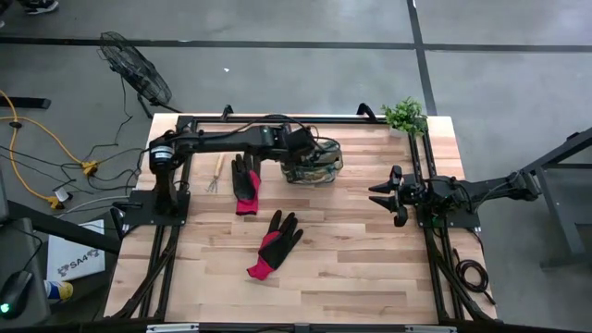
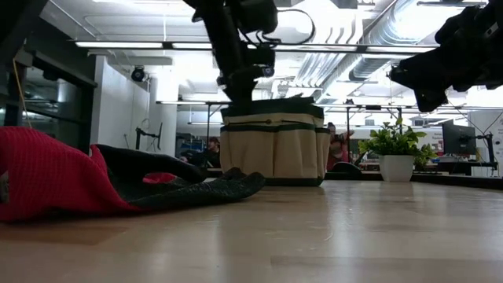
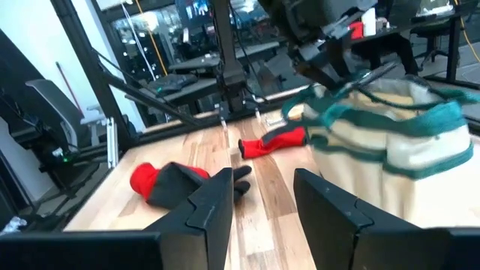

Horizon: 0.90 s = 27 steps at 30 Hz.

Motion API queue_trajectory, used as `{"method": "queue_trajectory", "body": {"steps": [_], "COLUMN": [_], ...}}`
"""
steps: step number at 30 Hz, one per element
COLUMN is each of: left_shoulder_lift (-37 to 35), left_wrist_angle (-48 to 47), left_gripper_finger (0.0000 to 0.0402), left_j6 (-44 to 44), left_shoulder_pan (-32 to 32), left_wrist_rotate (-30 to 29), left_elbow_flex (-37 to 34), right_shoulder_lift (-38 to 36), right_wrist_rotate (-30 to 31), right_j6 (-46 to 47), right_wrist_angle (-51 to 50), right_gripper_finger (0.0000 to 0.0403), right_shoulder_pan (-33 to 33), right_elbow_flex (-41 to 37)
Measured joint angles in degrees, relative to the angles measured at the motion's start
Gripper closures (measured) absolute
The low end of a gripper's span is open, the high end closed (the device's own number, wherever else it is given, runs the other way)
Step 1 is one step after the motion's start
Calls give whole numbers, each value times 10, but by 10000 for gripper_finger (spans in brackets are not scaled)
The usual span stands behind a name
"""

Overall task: Pick & Place Garden tools in Gardening bag
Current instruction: Put the green shear scissors into the gardening bag

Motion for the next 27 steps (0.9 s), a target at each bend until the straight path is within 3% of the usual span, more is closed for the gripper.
{"method": "queue_trajectory", "body": {"steps": [27], "left_shoulder_lift": [15], "left_wrist_angle": [-29], "left_gripper_finger": [346], "left_j6": [-19], "left_shoulder_pan": [34], "left_wrist_rotate": [88], "left_elbow_flex": [8], "right_shoulder_lift": [10], "right_wrist_rotate": [0], "right_j6": [0], "right_wrist_angle": [0], "right_gripper_finger": [268], "right_shoulder_pan": [0], "right_elbow_flex": [0]}}
